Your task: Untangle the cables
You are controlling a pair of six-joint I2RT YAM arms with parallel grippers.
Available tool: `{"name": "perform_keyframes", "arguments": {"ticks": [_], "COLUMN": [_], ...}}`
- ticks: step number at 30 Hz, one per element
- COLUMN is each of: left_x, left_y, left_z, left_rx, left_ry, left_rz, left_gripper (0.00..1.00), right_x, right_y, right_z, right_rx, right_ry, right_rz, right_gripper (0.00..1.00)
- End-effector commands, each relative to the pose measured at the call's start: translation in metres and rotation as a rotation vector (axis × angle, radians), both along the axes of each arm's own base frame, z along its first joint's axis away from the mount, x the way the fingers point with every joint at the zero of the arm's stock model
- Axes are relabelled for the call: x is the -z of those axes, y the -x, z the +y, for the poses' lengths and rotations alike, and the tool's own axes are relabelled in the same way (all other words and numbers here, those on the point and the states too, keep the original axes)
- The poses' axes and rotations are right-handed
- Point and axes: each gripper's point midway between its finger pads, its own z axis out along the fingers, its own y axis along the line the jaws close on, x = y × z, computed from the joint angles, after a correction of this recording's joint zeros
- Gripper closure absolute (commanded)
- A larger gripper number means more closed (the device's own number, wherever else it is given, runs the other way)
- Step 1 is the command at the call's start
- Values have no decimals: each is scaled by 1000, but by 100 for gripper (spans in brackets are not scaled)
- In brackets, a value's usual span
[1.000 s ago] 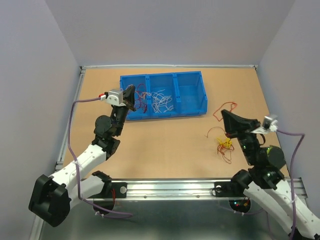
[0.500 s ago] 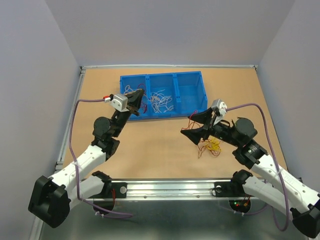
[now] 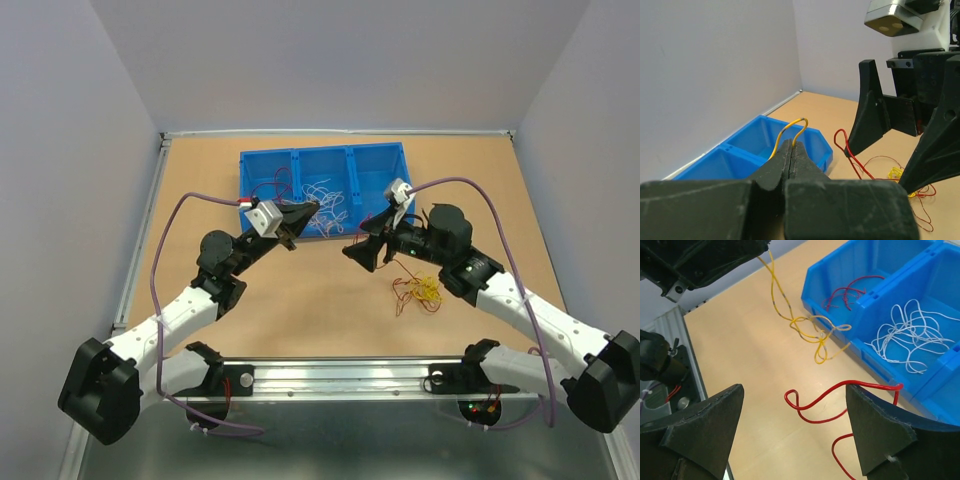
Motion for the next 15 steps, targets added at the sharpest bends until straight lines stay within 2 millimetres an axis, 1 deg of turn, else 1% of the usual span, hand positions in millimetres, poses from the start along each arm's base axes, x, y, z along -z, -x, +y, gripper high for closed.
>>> {"name": "perform_keyframes", "arguments": {"ticks": [1, 2, 4, 7, 8, 9, 10, 11, 12, 13, 15], "left_x": [-29, -29, -26, -25, -25, -27, -28, -28, -29, -29, -30], "left_y": [8, 10, 16, 21, 20, 16, 14, 9, 6, 4, -1], "left_z": [-3, -5, -11, -17, -17, -14, -12, -8, -6, -3, 0], "left_rx": [33, 45, 92, 121, 109, 80, 59, 21, 2, -17, -48], "left_ry": [21, 19, -1, -17, -16, -9, -7, 4, 11, 17, 25], "left_rz": [-95, -96, -99, -105, -105, -103, -109, -99, -96, -93, -88], "left_gripper": [100, 100, 100, 100, 100, 100, 100, 100, 100, 100, 100], "right_x": [-34, -38, -42, -39, -36, -29, -15, -12, -10, 9, 7], "right_y": [-10, -4, 2, 4, 5, 4, 4, -6, -8, -21, -24], "right_z": [-6, -5, -4, -1, 0, 5, 7, 15, 13, 9, 13], "right_rx": [72, 44, 14, 2, -3, -4, 14, 85, 130, 214, 229], "right_ry": [-17, -27, -42, -37, -26, -3, 49, 89, 121, 192, 200], "right_rz": [-83, -99, -120, -92, -79, -56, -12, -14, -7, 24, 27], "right_gripper": [13, 13, 13, 19, 19, 20, 20, 20, 19, 17, 17]}}
